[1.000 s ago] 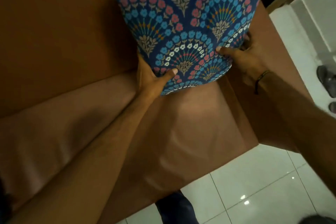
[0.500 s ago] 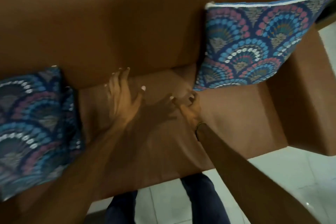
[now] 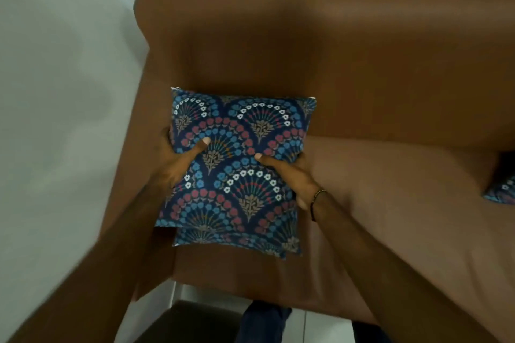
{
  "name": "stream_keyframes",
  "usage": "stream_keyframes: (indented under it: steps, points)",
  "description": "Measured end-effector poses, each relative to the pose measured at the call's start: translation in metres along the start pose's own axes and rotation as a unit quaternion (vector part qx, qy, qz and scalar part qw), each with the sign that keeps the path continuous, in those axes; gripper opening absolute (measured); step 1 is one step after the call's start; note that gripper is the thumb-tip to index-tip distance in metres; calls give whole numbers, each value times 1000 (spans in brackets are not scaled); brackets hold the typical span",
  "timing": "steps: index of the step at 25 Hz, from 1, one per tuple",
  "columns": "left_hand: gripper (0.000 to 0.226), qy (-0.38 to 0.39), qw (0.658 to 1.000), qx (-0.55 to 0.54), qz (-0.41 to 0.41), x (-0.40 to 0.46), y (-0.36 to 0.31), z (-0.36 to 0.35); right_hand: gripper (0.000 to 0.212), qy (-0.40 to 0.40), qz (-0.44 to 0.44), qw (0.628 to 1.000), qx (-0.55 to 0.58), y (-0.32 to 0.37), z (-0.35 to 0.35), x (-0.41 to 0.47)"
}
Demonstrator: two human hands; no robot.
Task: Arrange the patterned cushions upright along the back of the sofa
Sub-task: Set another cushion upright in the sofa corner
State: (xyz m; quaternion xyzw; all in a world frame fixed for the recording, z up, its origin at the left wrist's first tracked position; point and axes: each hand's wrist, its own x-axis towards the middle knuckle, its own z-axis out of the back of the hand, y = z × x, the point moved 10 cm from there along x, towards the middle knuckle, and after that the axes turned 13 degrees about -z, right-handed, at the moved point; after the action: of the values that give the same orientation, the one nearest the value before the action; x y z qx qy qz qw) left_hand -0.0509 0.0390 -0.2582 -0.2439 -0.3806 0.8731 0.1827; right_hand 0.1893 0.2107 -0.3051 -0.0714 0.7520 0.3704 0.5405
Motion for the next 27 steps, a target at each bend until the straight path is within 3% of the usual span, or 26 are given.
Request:
stream_keyframes:
  steps: [3, 6, 8, 10, 13, 16, 19, 22, 25, 27]
  points:
    - [104, -27, 999, -36, -23, 1, -8, 7, 59, 18, 9, 1000, -6, 4, 20, -9]
    - [98, -27, 993, -75, -86, -28, -57, -21, 56, 4, 38, 998, 40, 18, 88, -35]
    - [90, 40, 985, -113, -124, -45, -100, -84, 67, -51, 83, 994, 46, 41, 163, -58]
    - [96, 79, 974, -150, -151, -55, -130, -139, 69, -102, 140, 985, 16, 70, 220, -79]
    - [100, 88, 960, -193, -181, -58, -168, -221, 74, -172, 190, 965, -47, 98, 310, -98]
    - [112, 110, 964, -175, -165, -61, -178, -287, 70, -195, 197, 956, -94, 96, 371, -86]
    - [122, 153, 973, -101, -139, -55, -148, -332, 67, -195, 148, 964, -106, 63, 390, -52]
    - [123, 205, 967, 39, -146, -52, -109, -339, 62, -225, 65, 971, -52, 14, 383, -38]
    - [91, 165, 932, 217, -237, -53, -73, -286, 52, -215, -60, 974, 32, -39, 340, -42]
    - [81, 119, 904, 291, -289, -55, -49, -233, 22, -165, -153, 974, 10, -64, 287, -35]
